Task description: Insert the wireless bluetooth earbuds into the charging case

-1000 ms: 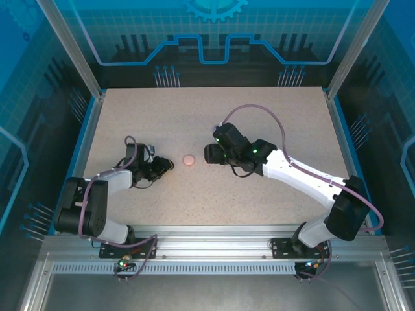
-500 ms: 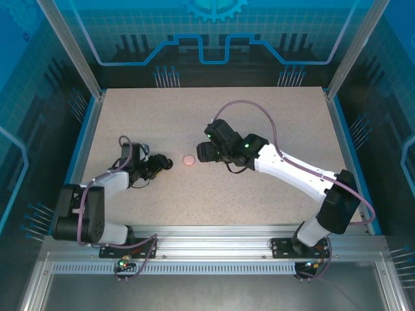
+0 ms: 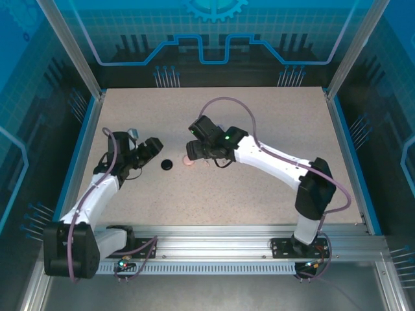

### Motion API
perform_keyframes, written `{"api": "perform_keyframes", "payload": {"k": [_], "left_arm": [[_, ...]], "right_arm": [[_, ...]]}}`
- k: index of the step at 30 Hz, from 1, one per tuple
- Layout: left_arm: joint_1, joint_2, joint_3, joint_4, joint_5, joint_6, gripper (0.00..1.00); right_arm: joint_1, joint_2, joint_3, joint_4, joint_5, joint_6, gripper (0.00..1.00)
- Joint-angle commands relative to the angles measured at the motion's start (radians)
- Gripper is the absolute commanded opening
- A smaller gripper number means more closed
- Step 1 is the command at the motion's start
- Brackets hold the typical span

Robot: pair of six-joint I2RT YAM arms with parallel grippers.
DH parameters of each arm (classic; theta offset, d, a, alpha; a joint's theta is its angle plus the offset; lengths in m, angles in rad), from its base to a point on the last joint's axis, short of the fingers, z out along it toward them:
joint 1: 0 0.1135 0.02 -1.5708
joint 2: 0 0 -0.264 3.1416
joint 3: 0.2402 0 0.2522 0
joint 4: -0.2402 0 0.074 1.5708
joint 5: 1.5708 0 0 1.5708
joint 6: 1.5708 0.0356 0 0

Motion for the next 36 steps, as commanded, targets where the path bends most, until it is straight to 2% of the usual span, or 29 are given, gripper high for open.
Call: {"api": "perform_keyframes", "payload": {"k": [1,2,3,9,15,21,28,36], "left_arm": [[0.011,-0.058,0.052,-0.076,-0.088,0.033,0.9],[0.011,-0.071,0.056,-0.075,-0.106,0.032,0.97],[0.014,-0.084,0.061,-0.076,-0.118,0.027,0.99],[0.031,-0.098,0.139,-0.128,-0.114,0.04,0.99],[0.033,-0.114,0.185,-0.154,-0.17,0.03,0.99],[0.045,-0.142,0.202,-0.184,-0.231,-0.041,0.99],[0.059,-0.167,0.196,-0.132,-0.166,0.009,0.99],[0.064,-0.187,0.183,-0.135,-0.269,-0.055,0.99]], "right_arm": [[0.017,0.078,0.08,-0.069,0.017,0.027,0.74],[0.02,0.099,0.097,-0.072,0.016,0.035,0.74],[0.022,0.123,0.116,-0.074,0.016,0.042,0.74],[0.033,0.269,0.268,-0.136,0.026,0.05,0.73],[0.034,0.384,0.394,-0.217,0.066,0.071,0.74],[0.035,0.481,0.487,-0.254,0.069,0.076,0.74],[0.034,0.605,0.607,-0.305,0.074,0.084,0.74],[0.034,0.721,0.727,-0.348,0.07,0.091,0.73]]}}
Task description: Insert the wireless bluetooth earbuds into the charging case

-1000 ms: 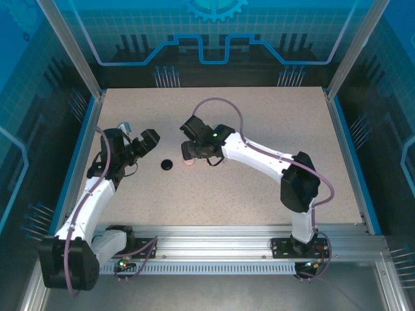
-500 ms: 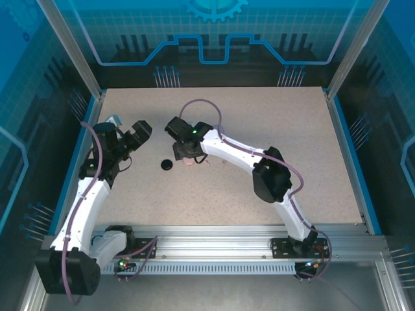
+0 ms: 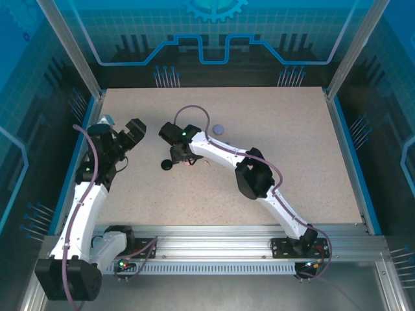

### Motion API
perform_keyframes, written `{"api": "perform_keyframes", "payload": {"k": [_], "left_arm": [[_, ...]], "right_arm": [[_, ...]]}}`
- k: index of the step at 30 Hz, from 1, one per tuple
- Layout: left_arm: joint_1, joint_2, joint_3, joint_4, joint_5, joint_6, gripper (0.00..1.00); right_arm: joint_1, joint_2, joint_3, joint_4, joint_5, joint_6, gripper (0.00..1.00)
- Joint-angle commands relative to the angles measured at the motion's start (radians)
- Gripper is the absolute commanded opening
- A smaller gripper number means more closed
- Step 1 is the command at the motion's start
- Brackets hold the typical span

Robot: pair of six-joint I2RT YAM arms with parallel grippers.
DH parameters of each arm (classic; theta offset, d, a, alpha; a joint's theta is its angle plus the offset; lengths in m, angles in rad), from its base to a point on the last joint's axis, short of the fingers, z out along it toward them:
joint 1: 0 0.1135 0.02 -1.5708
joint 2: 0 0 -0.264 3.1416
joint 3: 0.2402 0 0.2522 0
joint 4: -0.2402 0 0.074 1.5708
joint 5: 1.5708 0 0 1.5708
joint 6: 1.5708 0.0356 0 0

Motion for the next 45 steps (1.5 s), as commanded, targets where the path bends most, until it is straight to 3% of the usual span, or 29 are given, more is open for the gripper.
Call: {"api": "perform_keyframes", "payload": {"k": [1,23,30,36,40,45], "left_arm": [[0.015,-0.01,0.025,-0.012,-0.043,-0.038,0.99],[0.017,0.009,0.042,-0.05,-0.049,-0.052,0.99],[0.017,0.007,0.039,-0.051,-0.043,-0.065,0.99],[0.018,0.009,0.036,-0.073,-0.044,-0.095,0.99],[0.016,0.01,0.023,-0.053,0.004,-0.095,0.99],[0.005,0.015,-0.046,0.084,0.109,-0.107,0.99]], "right_arm": [[0.012,0.049,0.062,-0.057,0.021,0.025,0.73],[-0.012,0.118,0.075,-0.037,-0.009,0.094,0.67],[-0.014,0.117,0.071,-0.033,-0.024,0.101,0.52],[-0.017,0.06,0.027,-0.006,-0.026,0.087,0.38],[-0.02,-0.017,-0.017,0.018,-0.011,0.073,0.37],[-0.03,-0.133,-0.077,0.041,0.024,0.056,0.36]]}}
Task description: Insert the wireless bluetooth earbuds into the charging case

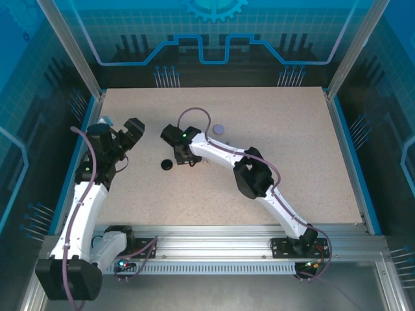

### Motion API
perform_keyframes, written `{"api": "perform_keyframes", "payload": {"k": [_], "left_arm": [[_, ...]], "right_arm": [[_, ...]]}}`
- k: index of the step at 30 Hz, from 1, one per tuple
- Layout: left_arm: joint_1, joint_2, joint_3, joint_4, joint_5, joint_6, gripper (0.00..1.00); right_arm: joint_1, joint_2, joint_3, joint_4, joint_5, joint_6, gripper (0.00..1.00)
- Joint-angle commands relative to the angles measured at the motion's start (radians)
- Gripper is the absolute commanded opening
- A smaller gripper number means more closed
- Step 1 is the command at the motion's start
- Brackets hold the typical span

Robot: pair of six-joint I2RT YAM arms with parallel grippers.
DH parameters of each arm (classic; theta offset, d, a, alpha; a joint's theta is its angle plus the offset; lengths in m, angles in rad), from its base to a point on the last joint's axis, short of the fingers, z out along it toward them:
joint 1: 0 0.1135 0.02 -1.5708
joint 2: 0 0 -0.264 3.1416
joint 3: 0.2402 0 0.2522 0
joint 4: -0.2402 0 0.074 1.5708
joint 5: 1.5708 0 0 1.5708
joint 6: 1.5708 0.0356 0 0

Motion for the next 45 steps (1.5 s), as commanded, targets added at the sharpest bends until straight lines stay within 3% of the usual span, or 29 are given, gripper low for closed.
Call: {"api": "perform_keyframes", "payload": {"k": [1,12,23,34,45], "left_arm": [[-0.011,0.012,-0.051,0.096,0.082,-0.03,0.99],[-0.192,0.127,-0.11,0.286,0.042,-0.018,0.99],[-0.254,0.281,-0.265,0.851,0.232,-0.058,0.99],[-0.292,0.537,-0.334,1.385,0.38,-0.144,0.98],[-0.398,0.723,-0.301,1.582,0.386,-0.153,0.88]], "right_arm": [[-0.023,-0.14,-0.026,0.021,0.04,-0.018,0.37],[-0.115,-0.42,-0.225,0.089,0.06,0.021,0.37],[-0.175,-0.647,-0.49,0.27,0.055,0.267,0.38],[-0.172,-0.67,-0.536,0.335,0.065,0.501,0.37],[-0.156,-0.691,-0.577,0.39,0.051,0.573,0.37]]}}
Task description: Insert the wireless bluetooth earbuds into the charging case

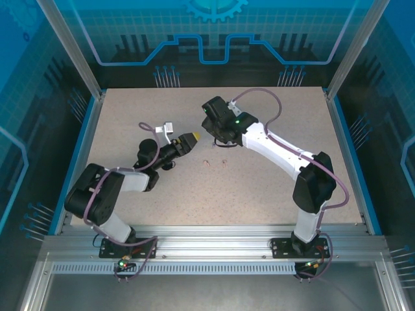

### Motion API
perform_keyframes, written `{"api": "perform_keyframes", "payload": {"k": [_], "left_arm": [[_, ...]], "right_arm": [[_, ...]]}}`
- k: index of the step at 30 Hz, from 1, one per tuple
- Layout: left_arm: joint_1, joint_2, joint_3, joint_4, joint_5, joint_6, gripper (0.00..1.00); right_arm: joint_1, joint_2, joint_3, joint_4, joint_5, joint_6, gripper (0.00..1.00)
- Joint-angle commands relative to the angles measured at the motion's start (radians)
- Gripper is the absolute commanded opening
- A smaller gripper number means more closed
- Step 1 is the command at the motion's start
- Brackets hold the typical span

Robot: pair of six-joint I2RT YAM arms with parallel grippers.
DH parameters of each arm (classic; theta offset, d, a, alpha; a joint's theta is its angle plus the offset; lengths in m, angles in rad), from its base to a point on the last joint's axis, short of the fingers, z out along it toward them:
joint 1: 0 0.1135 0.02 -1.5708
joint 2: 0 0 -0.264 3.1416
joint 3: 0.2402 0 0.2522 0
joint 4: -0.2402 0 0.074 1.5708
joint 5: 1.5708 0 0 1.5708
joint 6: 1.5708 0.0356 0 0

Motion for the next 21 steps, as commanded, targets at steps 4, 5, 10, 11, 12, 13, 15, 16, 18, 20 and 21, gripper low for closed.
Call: {"api": "perform_keyframes", "payload": {"k": [4,5,10,11,12,13,15,16,18,20,21], "left_arm": [[-0.044,0.111,0.033,0.211,0.002,-0.036,0.82],[-0.047,0.125,0.038,0.222,0.001,-0.042,0.8],[-0.08,0.144,0.059,0.222,-0.027,-0.017,0.79],[-0.083,0.146,0.063,0.223,-0.033,-0.016,0.79],[-0.086,0.151,0.069,0.223,-0.039,-0.016,0.79],[-0.089,0.155,0.073,0.223,-0.042,-0.015,0.79],[-0.095,0.162,0.088,0.223,-0.047,-0.016,0.79],[-0.099,0.166,0.095,0.223,-0.049,-0.016,0.79],[-0.105,0.173,0.109,0.223,-0.054,-0.014,0.78],[-0.111,0.176,0.116,0.223,-0.062,-0.014,0.76],[-0.114,0.179,0.122,0.223,-0.065,-0.014,0.75]], "right_arm": [[0.015,-0.049,-0.026,0.037,0.001,0.046,0.37],[0.016,-0.051,-0.031,0.039,-0.001,0.046,0.37],[0.018,-0.067,-0.058,0.049,-0.003,0.047,0.37],[0.018,-0.068,-0.064,0.053,-0.006,0.049,0.37],[0.019,-0.072,-0.068,0.057,-0.008,0.05,0.37],[0.019,-0.075,-0.074,0.06,-0.009,0.05,0.37],[0.021,-0.082,-0.084,0.068,-0.008,0.052,0.37],[0.021,-0.085,-0.089,0.072,-0.008,0.052,0.37],[0.024,-0.087,-0.092,0.078,-0.013,0.055,0.36],[0.027,-0.087,-0.091,0.083,-0.019,0.055,0.36],[0.026,-0.087,-0.09,0.087,-0.02,0.057,0.36]]}}
